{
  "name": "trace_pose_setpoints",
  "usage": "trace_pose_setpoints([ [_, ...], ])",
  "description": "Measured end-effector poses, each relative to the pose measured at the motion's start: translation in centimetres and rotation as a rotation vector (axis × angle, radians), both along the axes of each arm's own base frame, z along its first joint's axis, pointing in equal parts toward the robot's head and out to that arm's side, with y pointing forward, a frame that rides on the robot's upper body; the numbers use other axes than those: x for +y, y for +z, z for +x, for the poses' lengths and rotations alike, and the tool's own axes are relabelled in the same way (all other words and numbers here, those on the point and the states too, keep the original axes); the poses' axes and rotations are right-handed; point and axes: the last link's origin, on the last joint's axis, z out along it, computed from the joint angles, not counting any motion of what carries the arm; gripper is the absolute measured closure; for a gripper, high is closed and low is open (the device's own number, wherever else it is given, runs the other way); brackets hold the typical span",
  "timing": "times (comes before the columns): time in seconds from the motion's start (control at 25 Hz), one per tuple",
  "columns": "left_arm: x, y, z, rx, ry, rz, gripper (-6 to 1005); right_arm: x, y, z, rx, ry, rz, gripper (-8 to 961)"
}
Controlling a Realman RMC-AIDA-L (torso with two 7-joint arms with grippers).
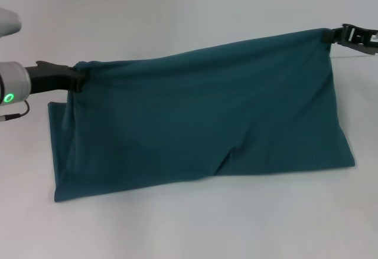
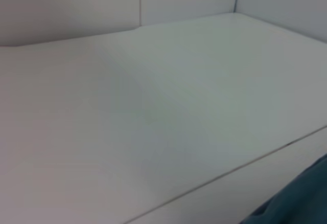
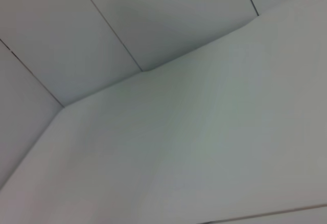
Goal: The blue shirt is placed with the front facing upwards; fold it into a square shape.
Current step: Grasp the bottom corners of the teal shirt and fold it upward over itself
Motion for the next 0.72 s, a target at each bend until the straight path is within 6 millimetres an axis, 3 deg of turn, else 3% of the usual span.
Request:
trace_pose_setpoints([
  [0.4, 0.3, -2.5, 0.6, 0.073, 0.000, 0.072, 956, 2.1, -2.6, -1.1, -0.177, -0.003, -0.007, 891],
  [0.48, 0.3, -2.6, 0.6, 0.077, 0.004, 0.081, 916, 2.2, -3.2, -1.2, -0.201, 0.001, -0.021, 891],
  [0.68, 0.2, -2.3, 0.6, 0.095, -0.009, 0.100, 817, 2.1, -2.9, -0.4, -0.229, -0.016, -0.003, 661],
  [0.72, 0.2, -2.3, 0.6, 0.095, -0.009, 0.100, 797, 1.9, -2.6, -0.1, -0.235, -0.021, 0.004, 580],
])
